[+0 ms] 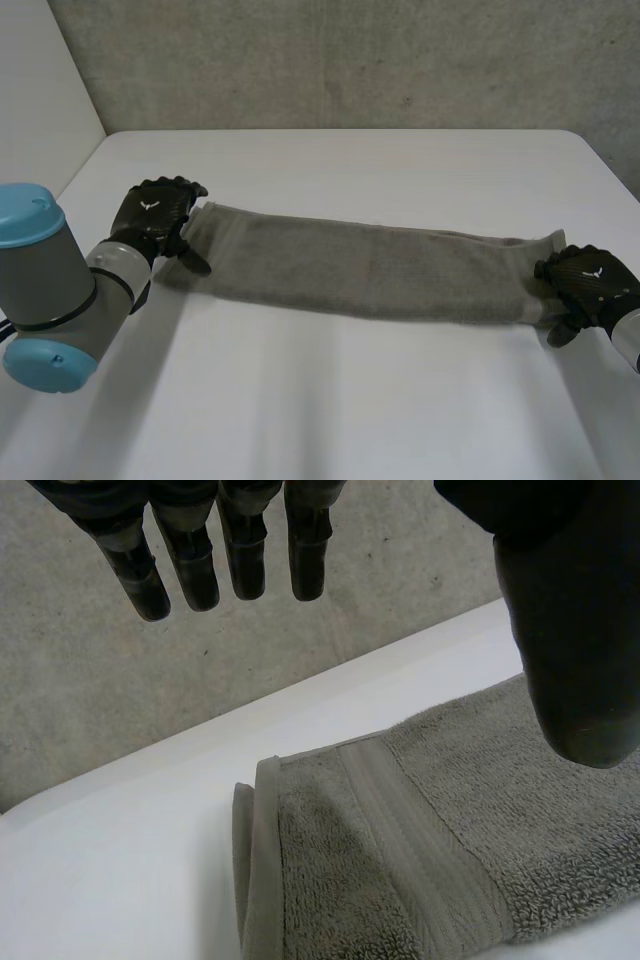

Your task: Fold the towel.

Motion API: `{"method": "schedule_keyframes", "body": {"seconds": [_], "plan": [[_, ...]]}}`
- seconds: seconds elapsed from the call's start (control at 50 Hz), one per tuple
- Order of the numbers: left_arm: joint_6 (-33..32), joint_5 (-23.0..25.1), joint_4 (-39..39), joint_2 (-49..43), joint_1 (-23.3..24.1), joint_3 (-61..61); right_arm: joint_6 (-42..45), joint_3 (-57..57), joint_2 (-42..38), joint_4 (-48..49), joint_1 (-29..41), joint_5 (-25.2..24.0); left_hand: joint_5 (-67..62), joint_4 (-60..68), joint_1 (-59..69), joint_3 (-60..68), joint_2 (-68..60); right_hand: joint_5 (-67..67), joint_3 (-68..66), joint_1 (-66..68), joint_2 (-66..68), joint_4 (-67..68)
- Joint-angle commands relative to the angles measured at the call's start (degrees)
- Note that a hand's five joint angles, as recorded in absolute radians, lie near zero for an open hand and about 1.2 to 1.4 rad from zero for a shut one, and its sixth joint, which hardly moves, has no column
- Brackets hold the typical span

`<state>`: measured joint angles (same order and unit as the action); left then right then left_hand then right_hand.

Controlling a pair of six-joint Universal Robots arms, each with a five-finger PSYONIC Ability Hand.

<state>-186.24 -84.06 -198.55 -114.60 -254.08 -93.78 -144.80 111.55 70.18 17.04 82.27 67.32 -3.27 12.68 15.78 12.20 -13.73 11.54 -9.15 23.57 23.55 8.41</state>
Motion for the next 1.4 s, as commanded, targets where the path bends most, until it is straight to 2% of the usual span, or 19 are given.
{"method": "schedule_keyframes", "body": {"seconds": [0.02,0.08,0.14,0.18,0.2,0.24,0.26,0.3,0.44,0.7,0.88,1.0,1.06,1.08,1.14,1.18,1.24,1.28,1.4], "plan": [[0.0,0.0,0.0,-0.1,0.1,0.0,0.0,1.4,0.2,0.5,-1.1,-0.8,3.1,-2.7,-5.6,-2.2,3.5,-0.9,-0.8,-2.9,-2.9,1.6],[0.0,0.0,0.0,-0.1,0.1,0.0,0.4,1.7,0.2,0.7,-1.9,-1.2,3.1,-2.7,-5.6,-2.2,3.5,1.0,-0.8,-1.0,-1.0,1.6],[0.0,0.0,0.0,-0.1,0.1,0.0,2.0,1.8,0.0,0.7,-2.9,-1.9,3.1,-2.7,-5.6,-2.2,3.5,10.9,-0.8,8.9,8.9,1.6],[0.0,0.0,0.0,-0.1,0.1,0.0,3.9,1.8,0.0,1.2,-3.9,-2.8,3.1,-2.7,-5.6,-2.2,3.5,23.6,-0.8,21.6,21.6,1.6],[0.0,0.0,0.0,-0.1,0.0,0.0,3.9,1.8,0.0,1.2,-3.9,-2.8,3.1,-2.7,-5.6,-2.2,3.5,23.7,-0.8,21.7,21.7,1.6],[0.0,0.0,0.0,-0.1,0.0,0.0,5.2,1.5,0.0,1.5,-4.6,-3.2,3.1,-2.7,-5.6,-2.2,3.5,44.6,-0.8,42.6,42.6,1.6],[0.0,0.0,0.0,-0.1,0.0,0.0,5.2,1.5,0.0,1.5,-4.6,-3.2,3.1,-2.7,-5.6,-2.2,3.5,44.7,-0.8,42.7,42.7,1.6],[0.0,0.0,0.0,-0.1,-0.1,0.0,5.7,1.0,0.0,1.5,-5.1,-3.3,3.1,-2.7,-5.6,-2.2,3.5,58.4,-0.8,56.4,56.4,1.6],[0.0,0.0,0.0,0.0,-0.3,0.2,8.4,0.1,0.7,1.4,-7.3,-5.6,3.1,-2.7,-5.6,-2.2,3.5,58.5,-0.8,56.4,56.4,1.6],[0.0,0.0,0.1,1.5,-1.2,0.6,23.3,-8.5,3.2,0.7,-18.5,-17.8,3.1,-2.7,-5.6,-2.2,3.5,58.5,-0.8,56.4,56.4,1.6],[0.1,0.0,0.1,2.0,-1.1,0.6,24.1,-17.6,3.8,-1.1,-17.9,-18.5,3.1,-2.7,-5.6,-2.2,3.5,58.5,-0.8,56.4,56.4,1.6],[0.1,0.0,0.1,2.2,-1.1,1.0,20.9,-22.1,5.6,-2.3,-7.6,-17.7,3.1,-2.7,-5.6,-2.2,3.5,58.5,-0.8,56.4,56.4,1.6],[0.1,0.0,0.1,2.4,-1.1,1.0,17.7,-24.6,5.6,-2.2,3.2,-14.2,3.1,-2.7,-5.6,-2.2,3.5,58.5,-0.8,56.4,56.4,1.6],[0.1,0.0,0.1,2.4,-1.1,1.0,17.7,-24.6,5.6,-2.2,3.2,-14.2,3.1,-2.7,-5.6,-2.2,3.5,58.5,-0.8,56.4,56.4,1.6],[0.1,0.0,0.1,2.6,-1.1,1.0,16.8,-26.8,4.8,-2.4,11.0,-10.8,3.1,-2.7,-5.6,-2.2,3.5,58.5,-0.8,56.4,56.4,1.6],[0.1,0.0,0.1,2.6,-1.1,1.0,16.6,-28.8,1.8,-2.3,19.1,-7.5,3.1,-2.7,-5.6,-2.2,3.5,58.5,-0.8,56.4,56.4,1.6],[0.0,0.0,0.1,2.6,-1.1,1.0,16.6,-30.3,-0.1,-2.4,22.8,-6.0,3.1,-2.7,-5.6,-2.2,3.5,58.5,-0.8,56.4,56.4,1.6],[0.1,0.0,0.1,2.6,-1.2,1.0,16.6,-33.5,-4.2,-2.6,29.9,-2.5,3.1,-2.7,-5.6,-2.2,3.5,58.5,-0.8,56.4,56.4,1.6],[0.1,0.0,0.1,2.5,-1.1,0.9,16.5,-38.3,-12.0,-2.7,39.0,2.4,3.1,-2.7,-5.6,-2.2,3.5,58.5,-0.8,56.4,56.4,1.6]]}}
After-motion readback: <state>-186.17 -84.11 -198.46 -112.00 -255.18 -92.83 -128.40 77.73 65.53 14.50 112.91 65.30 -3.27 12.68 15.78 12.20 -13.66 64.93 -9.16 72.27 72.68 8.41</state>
